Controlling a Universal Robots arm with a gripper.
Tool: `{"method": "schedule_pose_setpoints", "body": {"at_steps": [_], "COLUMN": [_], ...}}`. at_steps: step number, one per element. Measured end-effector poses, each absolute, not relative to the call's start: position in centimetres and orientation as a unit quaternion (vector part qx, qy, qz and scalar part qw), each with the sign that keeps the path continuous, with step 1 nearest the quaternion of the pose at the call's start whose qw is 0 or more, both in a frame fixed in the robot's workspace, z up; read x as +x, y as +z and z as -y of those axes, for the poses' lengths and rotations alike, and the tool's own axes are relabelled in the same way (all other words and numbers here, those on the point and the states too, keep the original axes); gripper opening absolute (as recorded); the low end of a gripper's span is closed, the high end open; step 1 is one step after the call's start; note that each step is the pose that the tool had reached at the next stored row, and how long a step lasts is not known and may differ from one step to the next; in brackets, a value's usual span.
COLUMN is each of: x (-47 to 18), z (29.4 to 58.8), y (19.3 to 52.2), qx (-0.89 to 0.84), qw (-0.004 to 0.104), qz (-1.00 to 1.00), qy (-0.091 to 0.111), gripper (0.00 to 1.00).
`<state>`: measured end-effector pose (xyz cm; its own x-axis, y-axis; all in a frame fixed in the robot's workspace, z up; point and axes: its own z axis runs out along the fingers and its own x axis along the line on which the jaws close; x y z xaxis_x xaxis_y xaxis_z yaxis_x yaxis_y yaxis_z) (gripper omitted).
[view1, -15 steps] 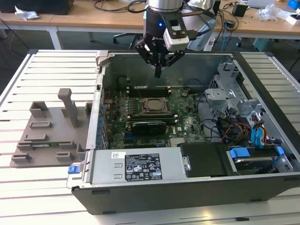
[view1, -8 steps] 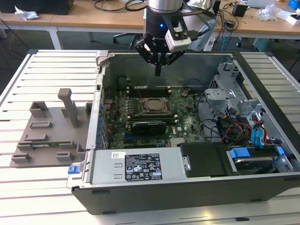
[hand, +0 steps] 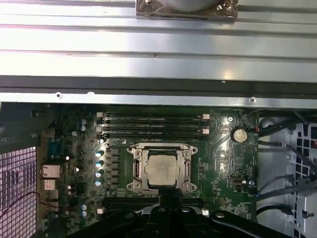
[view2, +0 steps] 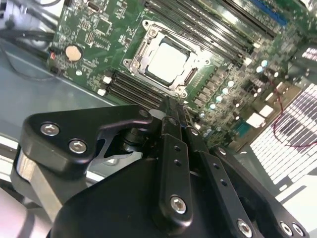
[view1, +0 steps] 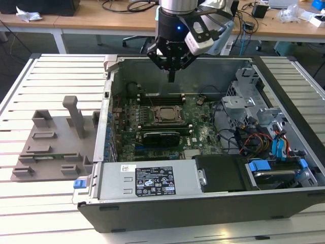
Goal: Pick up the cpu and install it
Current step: 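Install the first cpu locking lever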
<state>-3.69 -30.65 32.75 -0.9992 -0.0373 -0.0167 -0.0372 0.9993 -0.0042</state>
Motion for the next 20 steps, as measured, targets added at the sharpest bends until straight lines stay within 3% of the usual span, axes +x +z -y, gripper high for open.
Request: {"method": "schedule_pose_setpoints", "body": {"at_steps": [20], "x": [-4.62], "z": [30.65], "y": [32.66], "qx": [-0.025], "qw": [0.008], "qz": [-1.0], "qy": [-0.002], "gripper": [0.11]}}
